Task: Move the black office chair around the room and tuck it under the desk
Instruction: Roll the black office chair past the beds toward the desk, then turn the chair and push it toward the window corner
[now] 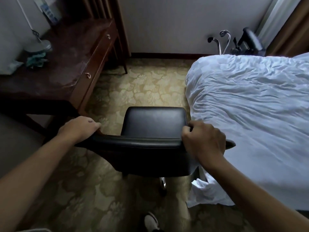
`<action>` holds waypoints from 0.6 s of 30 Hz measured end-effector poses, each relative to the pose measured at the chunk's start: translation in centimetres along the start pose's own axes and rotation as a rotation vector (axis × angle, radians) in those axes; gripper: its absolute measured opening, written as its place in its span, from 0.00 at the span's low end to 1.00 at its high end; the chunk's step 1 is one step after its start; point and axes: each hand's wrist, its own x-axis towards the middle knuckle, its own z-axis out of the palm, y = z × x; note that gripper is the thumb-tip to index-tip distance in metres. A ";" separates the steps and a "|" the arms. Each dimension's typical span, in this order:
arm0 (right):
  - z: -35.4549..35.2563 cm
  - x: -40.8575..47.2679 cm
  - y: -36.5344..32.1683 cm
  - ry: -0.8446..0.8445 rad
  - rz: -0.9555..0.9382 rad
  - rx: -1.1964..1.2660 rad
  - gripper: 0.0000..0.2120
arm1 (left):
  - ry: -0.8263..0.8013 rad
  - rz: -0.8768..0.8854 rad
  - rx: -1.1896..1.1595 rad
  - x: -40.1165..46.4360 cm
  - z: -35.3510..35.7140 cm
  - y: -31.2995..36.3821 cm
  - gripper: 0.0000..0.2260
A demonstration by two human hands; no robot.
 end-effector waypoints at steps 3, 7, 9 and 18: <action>0.7 2.2 -0.5 0.001 0.013 -0.010 0.15 | 0.068 -0.013 -0.051 3.9 -1.3 1.0 0.12; 1.7 5.3 -1.4 -0.029 0.030 -0.030 0.15 | 0.014 0.008 0.027 8.0 -3.8 2.9 0.13; 2.1 7.1 -1.5 -0.062 0.032 -0.033 0.14 | -0.091 0.045 0.105 9.7 -5.1 4.1 0.17; 2.3 14.6 1.4 -0.011 0.086 -0.046 0.14 | -0.331 0.338 0.358 11.1 -6.0 9.7 0.21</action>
